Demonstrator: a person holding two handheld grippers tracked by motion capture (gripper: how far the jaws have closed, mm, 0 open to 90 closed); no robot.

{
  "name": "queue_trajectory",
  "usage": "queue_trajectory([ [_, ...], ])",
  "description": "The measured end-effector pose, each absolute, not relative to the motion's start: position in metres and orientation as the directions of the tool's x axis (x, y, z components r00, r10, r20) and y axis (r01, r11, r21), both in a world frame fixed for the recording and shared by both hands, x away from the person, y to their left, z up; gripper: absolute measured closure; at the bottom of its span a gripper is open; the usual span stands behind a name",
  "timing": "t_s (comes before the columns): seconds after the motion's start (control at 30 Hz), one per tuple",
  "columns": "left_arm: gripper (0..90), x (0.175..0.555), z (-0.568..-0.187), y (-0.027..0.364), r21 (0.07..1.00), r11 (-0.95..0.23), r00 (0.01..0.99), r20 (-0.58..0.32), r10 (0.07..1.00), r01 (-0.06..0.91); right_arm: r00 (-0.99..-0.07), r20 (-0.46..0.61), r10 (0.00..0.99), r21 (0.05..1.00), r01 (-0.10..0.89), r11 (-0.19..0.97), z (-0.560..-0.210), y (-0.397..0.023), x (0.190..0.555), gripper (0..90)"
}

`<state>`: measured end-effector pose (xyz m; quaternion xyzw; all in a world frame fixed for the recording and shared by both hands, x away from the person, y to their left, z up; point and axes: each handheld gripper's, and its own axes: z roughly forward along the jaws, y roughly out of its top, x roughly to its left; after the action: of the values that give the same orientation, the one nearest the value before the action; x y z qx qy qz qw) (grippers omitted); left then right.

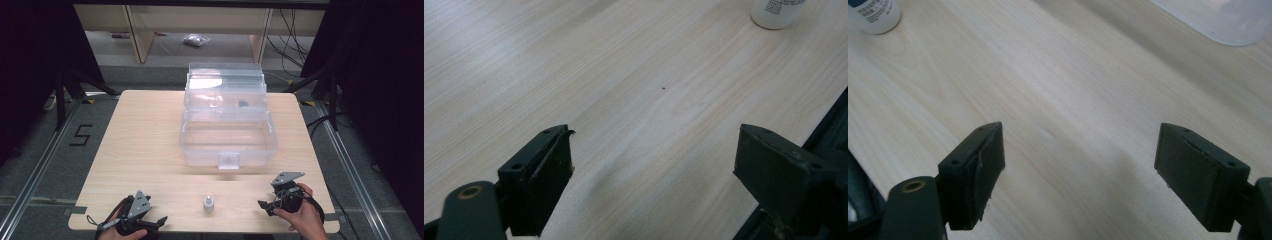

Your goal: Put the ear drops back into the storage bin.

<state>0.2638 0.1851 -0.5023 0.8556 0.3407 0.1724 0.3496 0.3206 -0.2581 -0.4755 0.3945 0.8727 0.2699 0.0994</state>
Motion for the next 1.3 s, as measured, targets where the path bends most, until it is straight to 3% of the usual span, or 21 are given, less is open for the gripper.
queue_trajectory([
  [0.43,14.9,0.264,-0.503,0.185,0.717,-0.52,0.705,0.057,0.707,0.464,-0.757,0.031,0.653,0.513,0.572,0.64,-0.463,-0.222,0.312,24.7],
  [0.7,14.9,0.264,-0.502,0.186,0.705,-0.541,0.713,0.072,0.698,0.458,-0.831,-0.006,0.556,0.493,0.482,0.725,-0.457,-0.196,0.313,25.6],
  [0.83,14.9,0.263,-0.503,0.184,0.727,-0.505,0.703,0.044,0.71,0.465,-0.845,-0.02,0.534,0.482,0.46,0.746,-0.455,-0.185,0.31,26.1],
  [1.3,14.9,0.264,-0.501,0.186,0.708,-0.541,0.715,0.073,0.695,0.454,-0.904,-0.027,0.426,0.486,0.36,0.796,-0.457,-0.143,0.315,28.7],
])
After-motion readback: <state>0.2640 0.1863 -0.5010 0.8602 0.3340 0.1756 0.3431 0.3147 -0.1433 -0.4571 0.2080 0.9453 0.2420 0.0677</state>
